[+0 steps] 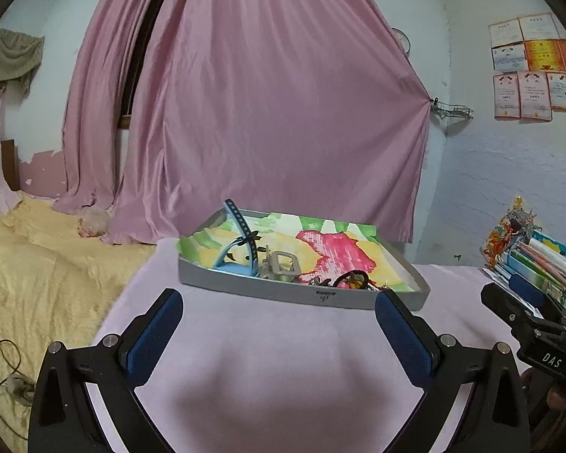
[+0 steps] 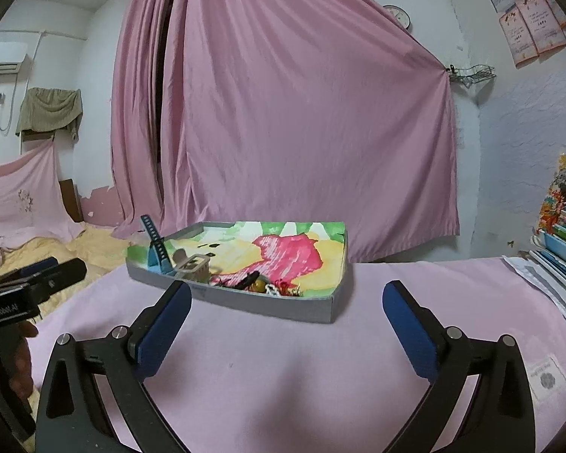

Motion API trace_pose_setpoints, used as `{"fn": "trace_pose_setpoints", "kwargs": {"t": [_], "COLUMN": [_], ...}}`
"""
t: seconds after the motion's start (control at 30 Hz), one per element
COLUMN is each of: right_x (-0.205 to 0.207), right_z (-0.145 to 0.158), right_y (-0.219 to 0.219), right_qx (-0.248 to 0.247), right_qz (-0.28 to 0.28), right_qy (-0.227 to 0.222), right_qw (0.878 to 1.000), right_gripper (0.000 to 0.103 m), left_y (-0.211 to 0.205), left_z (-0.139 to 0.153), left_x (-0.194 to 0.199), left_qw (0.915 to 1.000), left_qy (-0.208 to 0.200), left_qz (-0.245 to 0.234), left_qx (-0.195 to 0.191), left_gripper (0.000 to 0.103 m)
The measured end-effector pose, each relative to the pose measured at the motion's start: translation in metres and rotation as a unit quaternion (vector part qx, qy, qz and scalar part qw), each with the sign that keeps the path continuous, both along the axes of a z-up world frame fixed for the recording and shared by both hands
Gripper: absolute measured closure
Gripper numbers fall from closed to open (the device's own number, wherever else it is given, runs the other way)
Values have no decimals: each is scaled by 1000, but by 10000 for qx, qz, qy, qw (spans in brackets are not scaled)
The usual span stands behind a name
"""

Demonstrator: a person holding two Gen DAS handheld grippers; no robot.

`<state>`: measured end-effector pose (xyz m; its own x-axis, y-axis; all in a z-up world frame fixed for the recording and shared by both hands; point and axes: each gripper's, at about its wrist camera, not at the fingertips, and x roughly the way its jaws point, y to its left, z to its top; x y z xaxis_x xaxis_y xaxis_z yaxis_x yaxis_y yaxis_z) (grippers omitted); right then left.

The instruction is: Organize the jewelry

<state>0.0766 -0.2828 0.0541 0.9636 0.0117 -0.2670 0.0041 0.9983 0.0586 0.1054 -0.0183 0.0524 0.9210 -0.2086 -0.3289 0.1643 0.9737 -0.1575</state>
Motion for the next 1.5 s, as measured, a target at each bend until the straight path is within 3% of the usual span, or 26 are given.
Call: {"fn": "trace_pose_setpoints", "kwargs": {"t": [0.67,1.5], "right_x": [-82,-94], "right_z": [-8,-21], "right_y": [21,26], "right_qx": [-26,-75], "right_qz": [-170,-299], "right_qy": [-307,-160], "right_qw": [9994,9994], "right_gripper": [3,3], "left_y": [25,26], "left_z": [-16,-32], "left_x": [-85,-96], "left_qw": [9986,9982], "left_qy": [-336,-195], "left_qz": [402,493], "left_qx": [103,283], "left_gripper": [1,1]}}
